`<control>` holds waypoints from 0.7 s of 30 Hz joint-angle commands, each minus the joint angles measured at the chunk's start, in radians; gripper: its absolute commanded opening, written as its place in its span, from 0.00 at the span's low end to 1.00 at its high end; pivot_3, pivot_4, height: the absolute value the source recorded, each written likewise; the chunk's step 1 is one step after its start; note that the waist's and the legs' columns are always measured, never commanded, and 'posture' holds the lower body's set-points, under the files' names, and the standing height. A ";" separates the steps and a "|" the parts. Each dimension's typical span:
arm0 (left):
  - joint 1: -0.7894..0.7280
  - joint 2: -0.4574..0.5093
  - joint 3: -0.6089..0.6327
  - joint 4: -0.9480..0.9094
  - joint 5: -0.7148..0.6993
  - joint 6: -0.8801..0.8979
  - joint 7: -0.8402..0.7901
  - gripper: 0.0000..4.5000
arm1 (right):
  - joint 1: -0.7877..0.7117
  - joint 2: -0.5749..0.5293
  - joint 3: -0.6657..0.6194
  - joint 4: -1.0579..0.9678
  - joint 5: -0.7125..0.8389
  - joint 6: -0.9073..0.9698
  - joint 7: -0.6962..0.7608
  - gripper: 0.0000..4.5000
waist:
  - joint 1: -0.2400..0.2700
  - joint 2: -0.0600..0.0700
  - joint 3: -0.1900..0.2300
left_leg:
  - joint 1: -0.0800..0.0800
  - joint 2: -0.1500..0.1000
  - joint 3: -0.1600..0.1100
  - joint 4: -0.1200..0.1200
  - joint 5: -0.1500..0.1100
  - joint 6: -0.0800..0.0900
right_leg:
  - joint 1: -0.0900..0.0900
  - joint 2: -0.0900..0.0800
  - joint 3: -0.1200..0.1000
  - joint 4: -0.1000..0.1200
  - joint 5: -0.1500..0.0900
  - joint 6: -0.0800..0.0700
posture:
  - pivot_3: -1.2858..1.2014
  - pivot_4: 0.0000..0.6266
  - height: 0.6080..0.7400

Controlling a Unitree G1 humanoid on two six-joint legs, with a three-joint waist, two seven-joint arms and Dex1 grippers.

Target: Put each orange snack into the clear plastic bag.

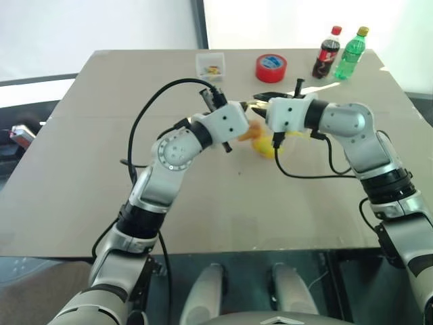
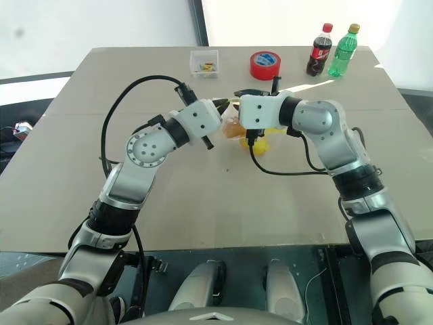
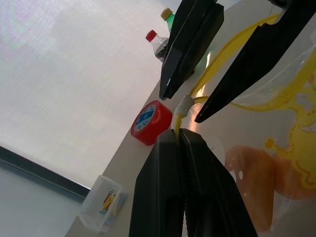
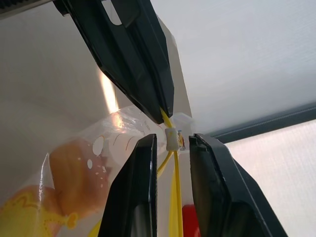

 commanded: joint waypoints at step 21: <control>0.019 0.037 0.035 -0.027 0.007 -0.007 0.017 0.00 | 0.132 -0.099 -0.164 -0.158 0.086 0.376 0.003 0.01 | 0.003 0.000 0.000 | 0.000 0.000 -0.001 0.000 0.000 0.000 | 0.000 0.000 0.000 0.000 0.000 0.000 | 0.52 0.24 1.00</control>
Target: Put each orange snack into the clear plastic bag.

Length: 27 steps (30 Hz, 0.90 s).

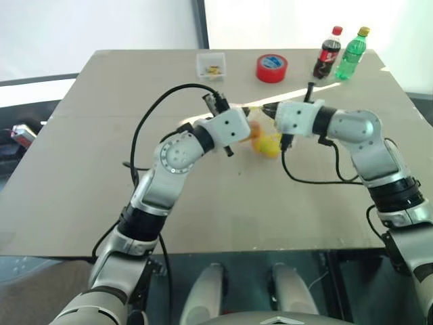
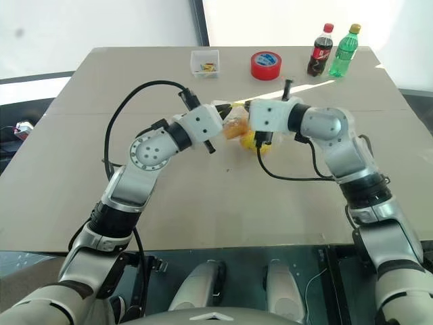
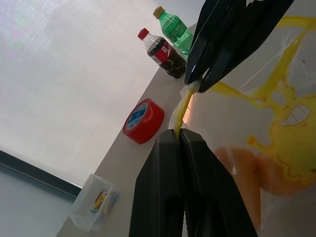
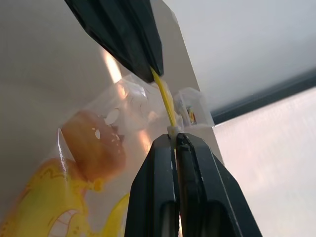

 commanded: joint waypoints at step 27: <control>-0.115 -0.008 0.068 0.187 0.031 -0.098 0.168 0.00 | -0.004 -0.104 -0.129 -0.025 -0.059 0.227 -0.249 0.01 | -0.002 0.000 0.000 | 0.000 0.000 0.001 0.000 0.000 0.000 | 0.000 0.000 0.000 0.000 0.000 0.000 | 0.52 0.24 1.00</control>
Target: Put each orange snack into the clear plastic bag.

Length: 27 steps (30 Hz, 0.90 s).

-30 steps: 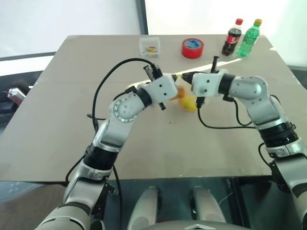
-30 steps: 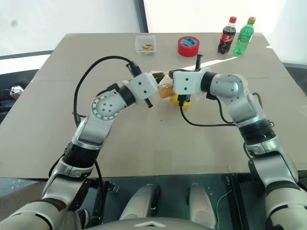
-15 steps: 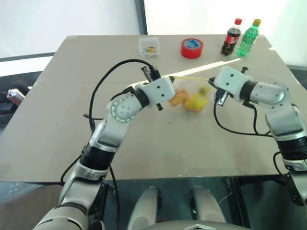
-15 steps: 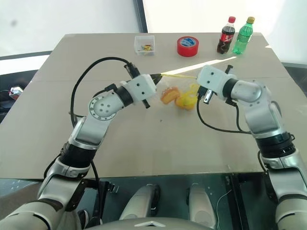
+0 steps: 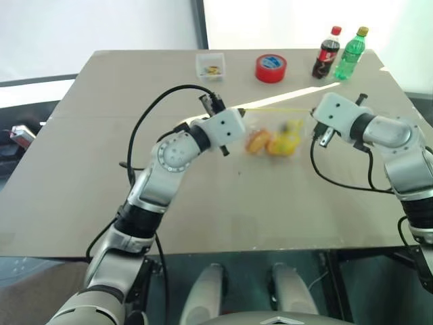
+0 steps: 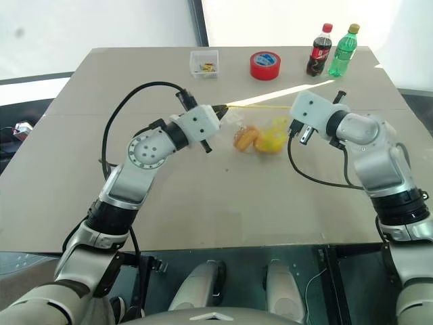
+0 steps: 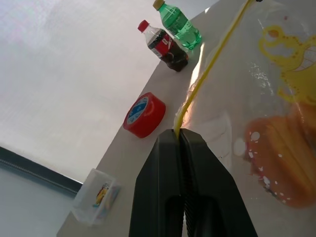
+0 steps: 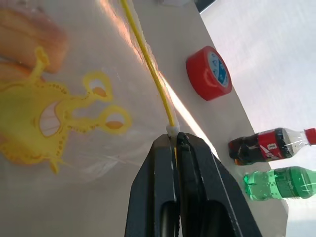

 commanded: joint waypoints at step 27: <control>0.339 0.076 0.310 -0.395 -0.397 0.577 -0.078 0.72 | 0.493 -0.045 -0.481 -0.145 0.520 0.176 0.277 0.98 | 0.004 -0.001 -0.001 | 0.003 0.001 -0.003 0.007 -0.001 0.002 | 0.008 0.001 -0.004 -0.001 0.000 0.000 | 0.52 0.24 1.00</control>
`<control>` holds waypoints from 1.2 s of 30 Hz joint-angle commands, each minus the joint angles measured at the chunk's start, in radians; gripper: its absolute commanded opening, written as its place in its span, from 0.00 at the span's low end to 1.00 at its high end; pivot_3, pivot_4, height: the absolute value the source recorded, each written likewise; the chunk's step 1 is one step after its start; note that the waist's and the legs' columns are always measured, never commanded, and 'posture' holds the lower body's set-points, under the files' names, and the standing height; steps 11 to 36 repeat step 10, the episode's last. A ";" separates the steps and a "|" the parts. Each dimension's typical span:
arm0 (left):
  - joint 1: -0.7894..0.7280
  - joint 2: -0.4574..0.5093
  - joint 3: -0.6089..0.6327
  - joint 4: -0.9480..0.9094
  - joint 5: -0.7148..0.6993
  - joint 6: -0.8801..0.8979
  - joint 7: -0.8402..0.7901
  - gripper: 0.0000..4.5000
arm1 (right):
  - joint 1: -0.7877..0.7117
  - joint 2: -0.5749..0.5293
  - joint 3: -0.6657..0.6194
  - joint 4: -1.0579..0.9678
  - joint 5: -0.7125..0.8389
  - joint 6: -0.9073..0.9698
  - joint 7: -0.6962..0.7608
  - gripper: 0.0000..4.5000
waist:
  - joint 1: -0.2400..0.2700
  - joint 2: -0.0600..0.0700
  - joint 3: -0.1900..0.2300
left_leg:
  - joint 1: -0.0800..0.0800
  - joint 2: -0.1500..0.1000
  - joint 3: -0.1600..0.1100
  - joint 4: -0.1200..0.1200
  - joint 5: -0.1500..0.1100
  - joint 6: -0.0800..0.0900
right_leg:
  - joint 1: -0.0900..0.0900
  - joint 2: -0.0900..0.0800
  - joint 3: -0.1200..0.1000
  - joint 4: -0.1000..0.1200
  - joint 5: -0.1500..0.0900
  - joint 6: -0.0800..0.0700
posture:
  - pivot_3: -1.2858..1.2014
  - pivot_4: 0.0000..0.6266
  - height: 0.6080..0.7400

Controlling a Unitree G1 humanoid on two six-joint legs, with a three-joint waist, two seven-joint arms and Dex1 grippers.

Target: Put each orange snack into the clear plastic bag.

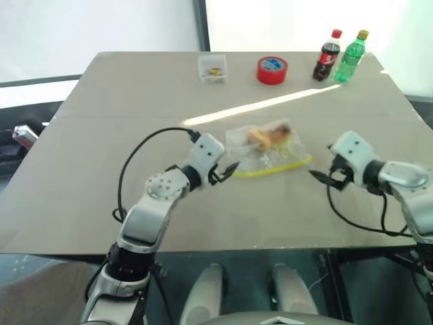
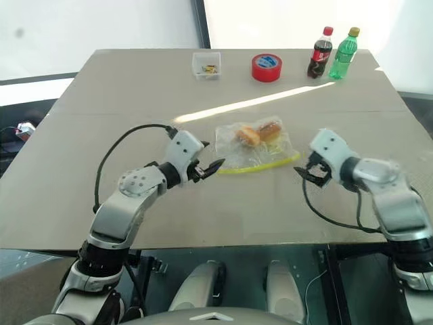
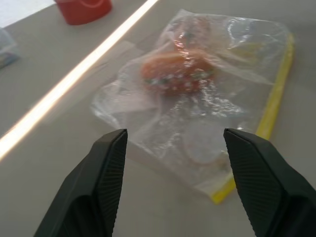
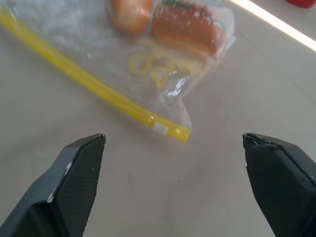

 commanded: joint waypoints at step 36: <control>0.300 0.193 0.458 -0.158 -0.389 0.070 -0.242 0.72 | 0.089 -0.193 -0.267 0.189 0.234 -0.134 0.308 0.98 | -0.002 0.001 0.000 | 0.001 0.005 0.002 -0.001 -0.001 0.001 | 0.000 -0.001 0.001 -0.001 0.000 0.000 | 0.52 0.24 1.00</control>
